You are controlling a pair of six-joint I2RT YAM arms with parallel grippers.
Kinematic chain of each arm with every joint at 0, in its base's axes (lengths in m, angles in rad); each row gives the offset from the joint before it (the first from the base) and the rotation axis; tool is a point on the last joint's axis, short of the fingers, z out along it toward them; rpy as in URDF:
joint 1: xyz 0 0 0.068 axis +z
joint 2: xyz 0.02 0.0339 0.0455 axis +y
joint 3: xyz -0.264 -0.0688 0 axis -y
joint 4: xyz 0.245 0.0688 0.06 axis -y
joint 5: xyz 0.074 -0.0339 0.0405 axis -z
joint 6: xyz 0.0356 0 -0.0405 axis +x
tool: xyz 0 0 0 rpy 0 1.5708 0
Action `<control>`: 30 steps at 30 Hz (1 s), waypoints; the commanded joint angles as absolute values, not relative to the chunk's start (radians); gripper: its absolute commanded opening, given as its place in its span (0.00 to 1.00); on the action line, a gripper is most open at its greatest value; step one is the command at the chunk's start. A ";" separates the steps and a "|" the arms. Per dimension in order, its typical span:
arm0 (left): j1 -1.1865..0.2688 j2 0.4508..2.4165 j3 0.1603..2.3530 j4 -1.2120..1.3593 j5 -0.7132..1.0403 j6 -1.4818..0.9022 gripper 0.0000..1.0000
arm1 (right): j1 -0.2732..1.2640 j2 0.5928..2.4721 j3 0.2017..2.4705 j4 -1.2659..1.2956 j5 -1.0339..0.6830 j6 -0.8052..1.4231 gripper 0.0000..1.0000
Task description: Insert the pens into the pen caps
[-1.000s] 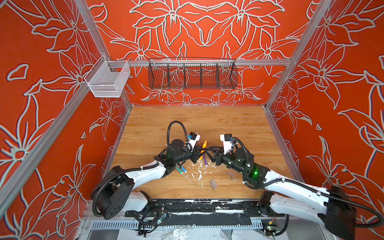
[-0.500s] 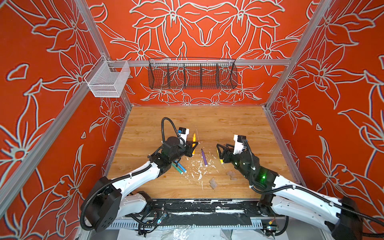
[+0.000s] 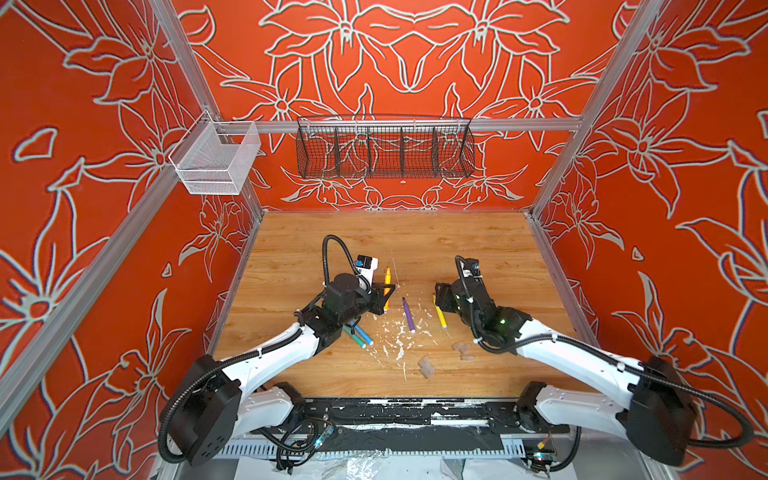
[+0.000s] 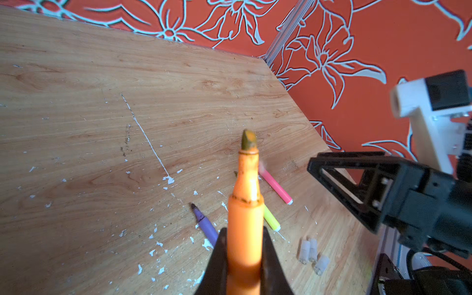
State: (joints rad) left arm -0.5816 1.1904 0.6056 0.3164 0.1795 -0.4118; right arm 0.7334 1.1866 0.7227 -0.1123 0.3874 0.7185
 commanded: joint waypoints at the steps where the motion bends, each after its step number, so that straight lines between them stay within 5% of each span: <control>1: -0.577 1.185 0.604 0.306 0.158 -0.396 0.00 | 0.694 1.242 0.778 -0.218 0.338 0.746 0.64; 17: -0.562 1.199 0.593 0.298 0.123 -0.396 0.00 | 0.673 1.349 0.966 -0.466 0.211 0.699 0.49; 30: -0.552 1.168 0.577 0.314 0.151 -0.383 0.00 | 0.881 1.274 0.787 -0.578 0.070 0.821 0.36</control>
